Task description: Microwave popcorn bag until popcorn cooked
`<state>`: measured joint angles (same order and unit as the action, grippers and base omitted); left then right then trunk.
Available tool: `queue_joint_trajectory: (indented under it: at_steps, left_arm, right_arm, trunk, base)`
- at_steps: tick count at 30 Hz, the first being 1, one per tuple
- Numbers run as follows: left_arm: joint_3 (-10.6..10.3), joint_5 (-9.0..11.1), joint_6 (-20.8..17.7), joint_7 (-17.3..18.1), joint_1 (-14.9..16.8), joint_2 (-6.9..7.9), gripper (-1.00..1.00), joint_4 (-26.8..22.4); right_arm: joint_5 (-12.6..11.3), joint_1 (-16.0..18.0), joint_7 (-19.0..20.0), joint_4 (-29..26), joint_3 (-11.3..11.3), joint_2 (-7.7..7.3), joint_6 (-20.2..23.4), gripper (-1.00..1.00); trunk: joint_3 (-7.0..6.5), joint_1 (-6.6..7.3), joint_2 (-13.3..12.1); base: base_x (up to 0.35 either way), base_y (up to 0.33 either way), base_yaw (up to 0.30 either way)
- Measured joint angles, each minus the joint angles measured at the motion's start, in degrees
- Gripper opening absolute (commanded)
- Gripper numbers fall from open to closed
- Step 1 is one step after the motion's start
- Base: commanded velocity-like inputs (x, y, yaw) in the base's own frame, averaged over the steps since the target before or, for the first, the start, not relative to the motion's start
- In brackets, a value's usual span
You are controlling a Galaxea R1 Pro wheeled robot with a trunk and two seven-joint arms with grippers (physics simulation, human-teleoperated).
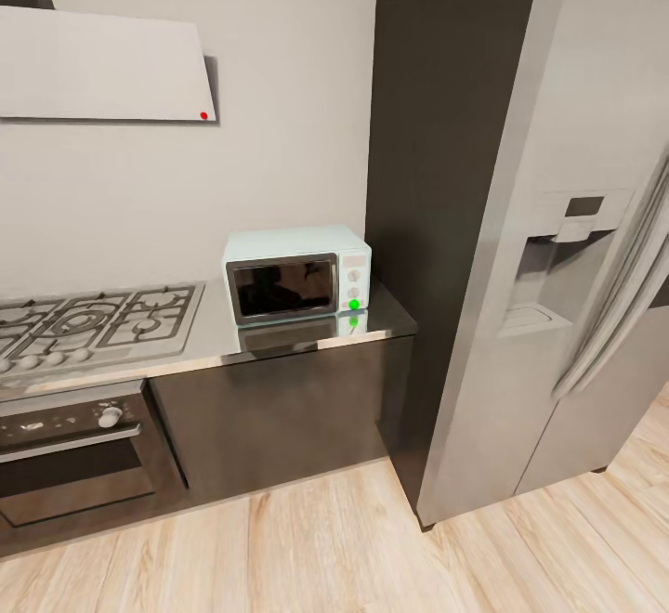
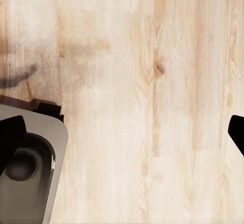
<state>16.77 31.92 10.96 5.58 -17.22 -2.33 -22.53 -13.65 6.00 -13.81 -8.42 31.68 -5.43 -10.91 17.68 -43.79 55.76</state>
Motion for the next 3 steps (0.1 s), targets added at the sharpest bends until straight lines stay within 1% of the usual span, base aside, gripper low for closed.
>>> queue_joint_trajectory:
  at_steps: [3]
  left_arm:
    - [-0.02, 0.00, 0.00, 0.00, 0.00, 0.00, 1.00, 0.00]
  right_arm:
    - [0.00, 0.00, 0.00, 0.00, 0.00, 0.00, 0.00, 1.00]
  trunk:
    - [0.00, 0.00, 0.00]
  base:
    - [0.000, 0.000, 0.000]
